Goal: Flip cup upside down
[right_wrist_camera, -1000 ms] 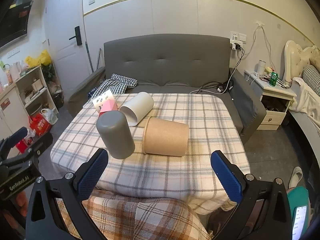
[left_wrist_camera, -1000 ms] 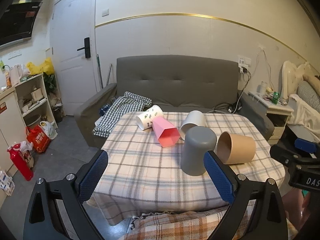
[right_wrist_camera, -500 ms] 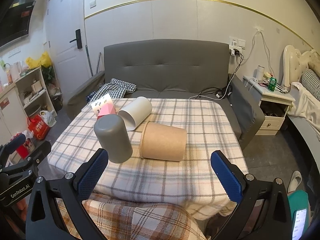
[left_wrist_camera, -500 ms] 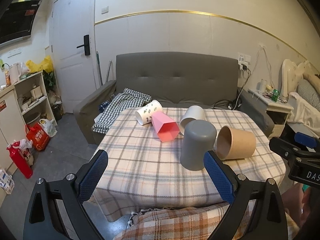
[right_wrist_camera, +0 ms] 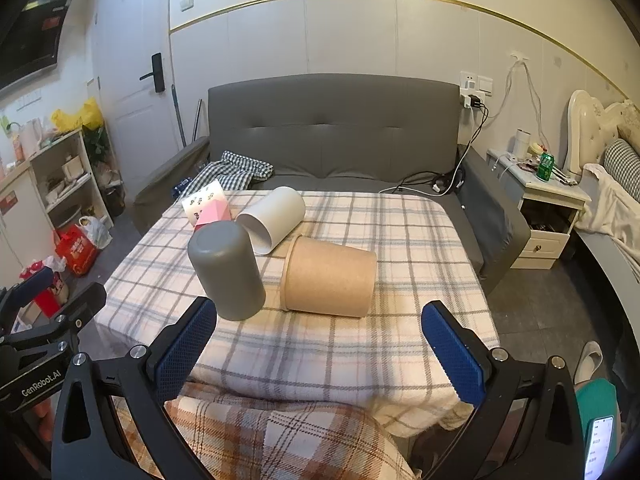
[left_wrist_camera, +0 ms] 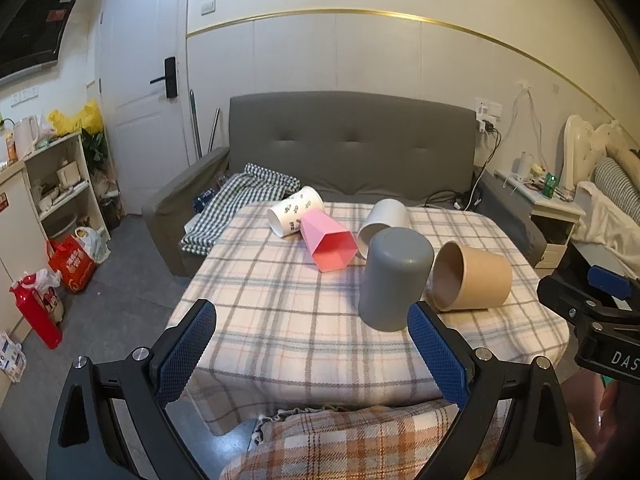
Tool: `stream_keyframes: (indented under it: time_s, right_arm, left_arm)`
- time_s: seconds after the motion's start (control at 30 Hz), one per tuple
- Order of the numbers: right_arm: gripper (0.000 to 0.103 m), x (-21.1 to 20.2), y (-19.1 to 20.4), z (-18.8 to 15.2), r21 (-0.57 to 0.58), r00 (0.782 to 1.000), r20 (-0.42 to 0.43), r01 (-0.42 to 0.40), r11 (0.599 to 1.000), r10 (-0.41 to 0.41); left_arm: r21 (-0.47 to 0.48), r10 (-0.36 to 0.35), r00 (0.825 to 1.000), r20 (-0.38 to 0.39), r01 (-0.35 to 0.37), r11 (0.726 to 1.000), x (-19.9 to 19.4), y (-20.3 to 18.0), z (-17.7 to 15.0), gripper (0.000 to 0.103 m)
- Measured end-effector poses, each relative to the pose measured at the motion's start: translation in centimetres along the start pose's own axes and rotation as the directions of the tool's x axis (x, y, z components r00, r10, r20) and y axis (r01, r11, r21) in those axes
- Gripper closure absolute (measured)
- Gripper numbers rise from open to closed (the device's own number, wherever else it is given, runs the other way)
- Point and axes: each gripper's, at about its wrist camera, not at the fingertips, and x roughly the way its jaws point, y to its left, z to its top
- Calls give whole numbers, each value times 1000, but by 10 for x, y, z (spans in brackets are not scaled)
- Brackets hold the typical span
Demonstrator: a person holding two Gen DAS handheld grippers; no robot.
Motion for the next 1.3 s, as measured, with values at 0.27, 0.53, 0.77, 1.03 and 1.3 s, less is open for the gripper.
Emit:
stream_keyframes:
  time_s: [0.27, 0.53, 0.77, 1.03, 1.3]
  right_arm:
    - [0, 0, 0, -1, 4, 1000, -3, -1, 1000, 1]
    - [0, 0, 0, -1, 4, 1000, -5, -1, 1000, 1]
    - [0, 0, 0, -2, 2, 1000, -9, -1, 1000, 1]
    - [0, 1, 0, -3, 2, 1000, -11, -2, 1000, 2]
    - [0, 1, 0, -3, 2, 1000, -12, -1, 1000, 1]
  left_arm:
    - [-23, 25, 1000, 6, -25, 999, -1, 4, 0, 4]
    - [-24, 24, 1000, 5, -24, 999, 0, 4, 1, 4]
    - [-23, 24, 1000, 7, -24, 999, -1, 5, 0, 4]
    - [-22, 24, 1000, 6, -24, 999, -1, 5, 0, 4]
    - [-22, 23, 1000, 7, -23, 1000, -1, 4, -1, 4]
